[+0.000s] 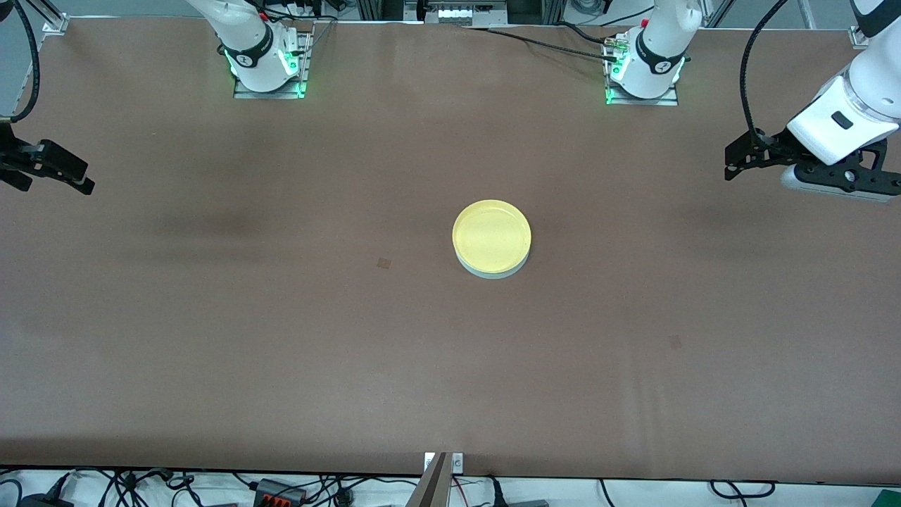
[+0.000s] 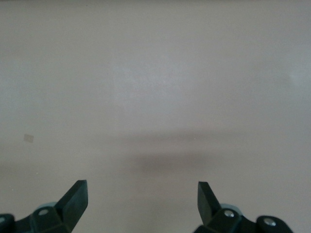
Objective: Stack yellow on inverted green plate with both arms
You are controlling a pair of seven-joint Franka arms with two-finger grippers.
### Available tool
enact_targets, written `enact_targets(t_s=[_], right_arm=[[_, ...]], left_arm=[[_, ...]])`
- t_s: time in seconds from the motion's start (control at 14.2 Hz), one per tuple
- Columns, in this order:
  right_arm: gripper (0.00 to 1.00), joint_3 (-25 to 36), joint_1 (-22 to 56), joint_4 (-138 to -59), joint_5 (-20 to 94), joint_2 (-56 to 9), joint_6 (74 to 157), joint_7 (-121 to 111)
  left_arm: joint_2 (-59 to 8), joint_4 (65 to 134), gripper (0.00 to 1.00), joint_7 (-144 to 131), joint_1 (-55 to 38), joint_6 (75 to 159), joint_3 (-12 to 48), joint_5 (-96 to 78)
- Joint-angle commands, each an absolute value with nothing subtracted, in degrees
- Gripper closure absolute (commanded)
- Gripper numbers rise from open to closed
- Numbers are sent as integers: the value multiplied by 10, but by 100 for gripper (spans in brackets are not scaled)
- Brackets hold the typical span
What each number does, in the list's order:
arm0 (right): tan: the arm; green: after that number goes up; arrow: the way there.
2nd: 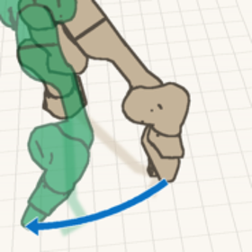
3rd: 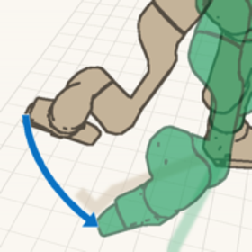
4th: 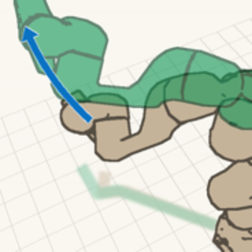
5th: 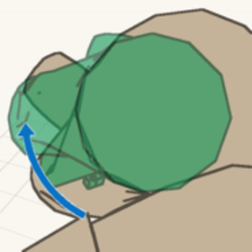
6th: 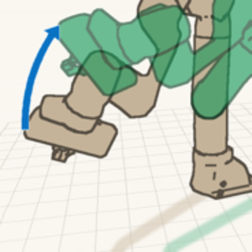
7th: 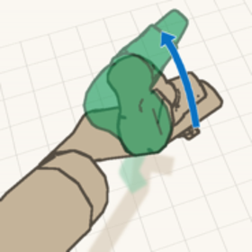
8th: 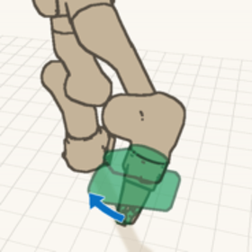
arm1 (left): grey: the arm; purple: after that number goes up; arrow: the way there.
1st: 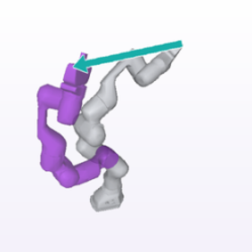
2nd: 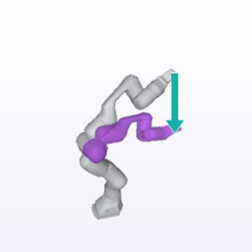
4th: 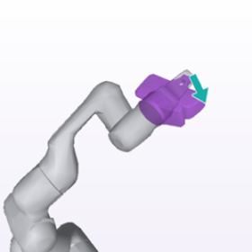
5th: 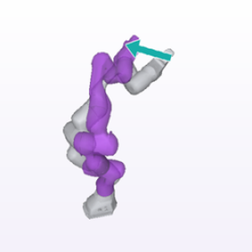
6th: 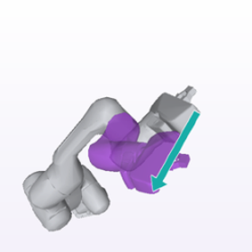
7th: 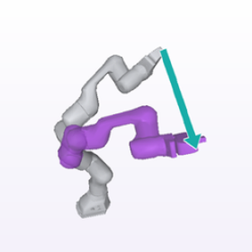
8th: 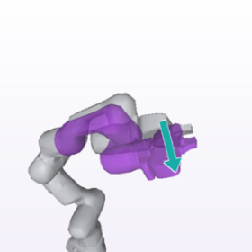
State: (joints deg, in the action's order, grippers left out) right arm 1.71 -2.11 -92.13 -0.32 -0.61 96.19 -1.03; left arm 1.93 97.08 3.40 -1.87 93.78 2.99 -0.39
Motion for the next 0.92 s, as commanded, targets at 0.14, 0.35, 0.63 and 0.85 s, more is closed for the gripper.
enact_targets(t_s=[0.14, 0.35, 0.63, 0.85], right_arm=[[0, 15, -29, -932, -4, 11, 936, -22], [0, 15, -29, -932, -5, 11, 939, -23], [0, 15, -30, -933, -8, 9, 938, -23], [0, 15, -30, -934, -17, 8, 938, -23]], left_arm=[[25, 964, 0, 37, -14, 927, 33, -11], [25, 964, 0, 36, -14, 927, 33, -11], [25, 965, 0, 36, -14, 927, 33, -11], [25, 964, 0, 36, -14, 926, 33, -11]])
